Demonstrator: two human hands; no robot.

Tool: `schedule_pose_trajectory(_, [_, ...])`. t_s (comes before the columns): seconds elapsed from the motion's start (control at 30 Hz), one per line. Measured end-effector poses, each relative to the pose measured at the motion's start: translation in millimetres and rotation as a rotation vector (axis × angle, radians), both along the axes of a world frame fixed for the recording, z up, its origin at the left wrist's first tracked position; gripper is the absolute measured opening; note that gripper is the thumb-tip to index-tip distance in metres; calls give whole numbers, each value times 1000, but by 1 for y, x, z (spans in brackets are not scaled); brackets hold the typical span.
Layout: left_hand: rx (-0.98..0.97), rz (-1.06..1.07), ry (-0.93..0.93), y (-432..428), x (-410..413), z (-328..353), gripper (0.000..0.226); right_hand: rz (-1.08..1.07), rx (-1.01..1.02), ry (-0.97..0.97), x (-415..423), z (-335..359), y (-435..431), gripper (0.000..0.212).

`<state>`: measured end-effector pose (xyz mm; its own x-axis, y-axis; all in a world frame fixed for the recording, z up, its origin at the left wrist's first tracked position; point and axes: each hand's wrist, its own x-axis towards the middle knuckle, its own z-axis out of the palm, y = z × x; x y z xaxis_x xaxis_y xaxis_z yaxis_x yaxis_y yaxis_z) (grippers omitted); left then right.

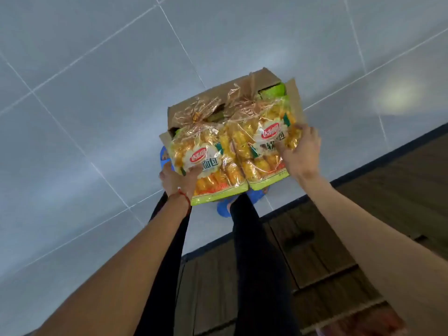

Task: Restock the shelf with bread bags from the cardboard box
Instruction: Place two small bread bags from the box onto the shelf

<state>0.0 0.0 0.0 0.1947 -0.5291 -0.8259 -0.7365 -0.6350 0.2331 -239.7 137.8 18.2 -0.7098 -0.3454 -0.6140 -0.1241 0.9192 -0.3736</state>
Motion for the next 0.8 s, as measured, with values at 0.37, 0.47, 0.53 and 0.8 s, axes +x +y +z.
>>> schedule_pose_trajectory(0.37, [118, 136, 45, -3, -10, -18, 69, -209, -131, -378, -30, -40, 18, 72])
schedule_pose_trajectory(0.47, [173, 163, 126, -8, -1, -9, 68, -233, -106, -397, -30, -33, 22, 59])
schedule_pose_trajectory(0.53, [149, 129, 163, -10, -1, -3, 69, -215, -85, -451, -28, -27, 26, 50])
schedule_pose_trajectory(0.8, [85, -61, 139, -33, -4, 30, 74, -327, -144, -458, 11, 22, 25, 54])
